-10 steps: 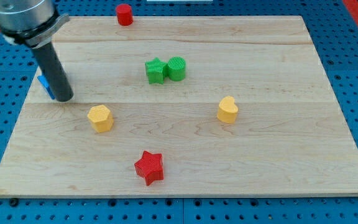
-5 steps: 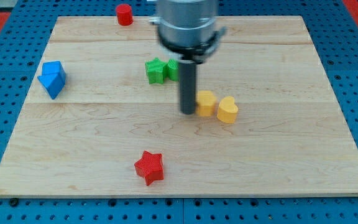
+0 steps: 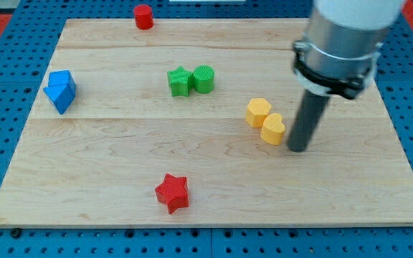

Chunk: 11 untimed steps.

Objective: Move the yellow hexagon to the top center of the board

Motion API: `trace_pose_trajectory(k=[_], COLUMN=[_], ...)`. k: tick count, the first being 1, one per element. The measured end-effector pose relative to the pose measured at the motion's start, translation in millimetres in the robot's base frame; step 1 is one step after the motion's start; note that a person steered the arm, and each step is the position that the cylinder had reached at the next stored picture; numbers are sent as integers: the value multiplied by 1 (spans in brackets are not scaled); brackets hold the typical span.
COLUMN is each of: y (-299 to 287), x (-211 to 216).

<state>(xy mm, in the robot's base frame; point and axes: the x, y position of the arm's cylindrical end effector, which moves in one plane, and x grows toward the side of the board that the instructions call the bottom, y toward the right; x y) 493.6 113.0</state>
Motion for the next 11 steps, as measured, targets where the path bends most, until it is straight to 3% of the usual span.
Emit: trace_pose_trajectory(k=[2,5,7,8,10,11], y=[-10,-31,-18,30,-53,-54], x=[-38,15,-55,-16,-31,-47])
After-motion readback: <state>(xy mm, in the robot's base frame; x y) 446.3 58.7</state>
